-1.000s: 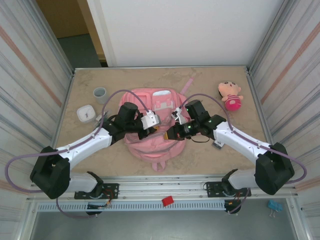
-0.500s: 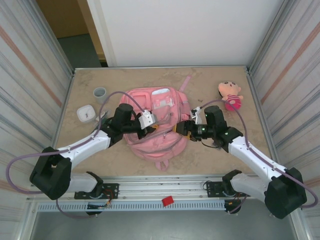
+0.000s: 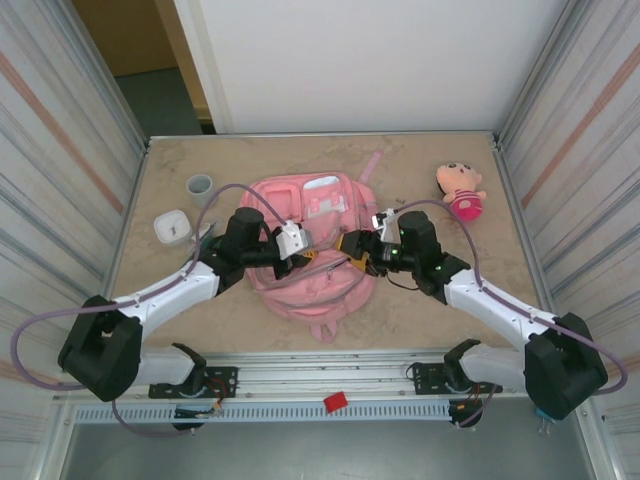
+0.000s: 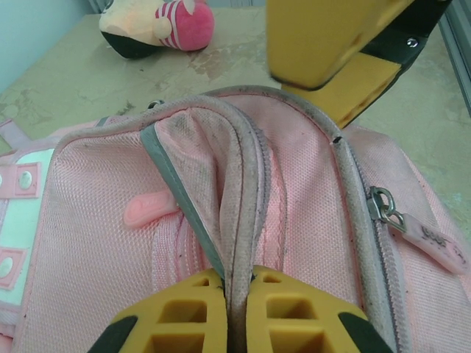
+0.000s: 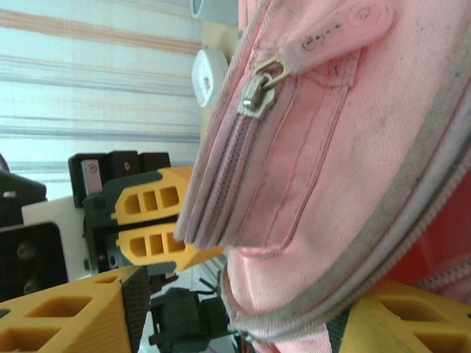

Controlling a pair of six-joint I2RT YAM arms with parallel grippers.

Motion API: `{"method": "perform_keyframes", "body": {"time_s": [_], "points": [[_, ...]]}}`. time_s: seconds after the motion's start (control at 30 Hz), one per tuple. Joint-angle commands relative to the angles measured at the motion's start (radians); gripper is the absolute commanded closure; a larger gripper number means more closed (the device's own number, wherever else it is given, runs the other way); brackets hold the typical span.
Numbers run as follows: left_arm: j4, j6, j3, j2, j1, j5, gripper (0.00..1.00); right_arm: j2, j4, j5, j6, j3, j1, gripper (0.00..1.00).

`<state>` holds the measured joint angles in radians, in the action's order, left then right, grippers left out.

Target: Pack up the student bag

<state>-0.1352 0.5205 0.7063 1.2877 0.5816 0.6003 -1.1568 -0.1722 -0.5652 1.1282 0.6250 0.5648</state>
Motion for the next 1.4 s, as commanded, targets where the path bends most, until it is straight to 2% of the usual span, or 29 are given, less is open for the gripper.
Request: {"method": "perform_keyframes", "body": {"time_s": [0.0,0.13,0.23,0.33,0.47,0.57,0.7,0.8,0.9,1.1,1.2,1.37], "points": [[-0.057,0.046,0.019,-0.059,0.004,0.136,0.94,-0.025,-0.128,0.089,0.102,-0.003,0.015,0.35],[-0.015,0.076,0.032,-0.047,0.022,0.091,0.91,-0.046,-0.207,0.116,0.131,-0.004,0.029,0.16],[0.055,0.111,0.058,-0.031,0.039,0.072,0.89,-0.053,-0.180,0.136,0.118,0.016,0.037,0.15],[0.069,0.081,0.069,-0.033,0.055,0.065,0.75,-0.063,-0.161,0.157,0.121,0.020,0.041,0.16],[0.076,-0.113,0.083,-0.076,0.070,-0.055,0.58,-0.072,-0.169,0.176,0.132,0.019,0.048,0.23],[0.156,-0.221,0.093,-0.146,0.093,-0.158,0.52,-0.074,-0.170,0.174,0.127,0.033,0.057,0.25],[0.187,-0.418,0.050,-0.264,0.132,-0.288,0.50,-0.078,-0.123,0.188,0.091,0.066,0.079,0.27],[0.175,-0.615,-0.004,-0.335,0.174,-0.378,0.49,-0.085,-0.116,0.203,0.082,0.077,0.094,0.27],[0.230,-0.750,-0.026,-0.367,0.263,-0.488,0.48,-0.097,-0.118,0.204,0.083,0.085,0.101,0.27],[0.345,-0.945,0.003,-0.326,0.454,-0.680,0.47,-0.107,-0.113,0.206,0.076,0.103,0.118,0.26],[0.377,-1.057,0.028,-0.272,0.490,-0.723,0.48,-0.112,-0.107,0.212,0.071,0.114,0.129,0.27],[0.394,-1.184,0.062,-0.168,0.503,-0.728,0.48,-0.125,-0.104,0.206,0.061,0.128,0.145,0.27]]}}
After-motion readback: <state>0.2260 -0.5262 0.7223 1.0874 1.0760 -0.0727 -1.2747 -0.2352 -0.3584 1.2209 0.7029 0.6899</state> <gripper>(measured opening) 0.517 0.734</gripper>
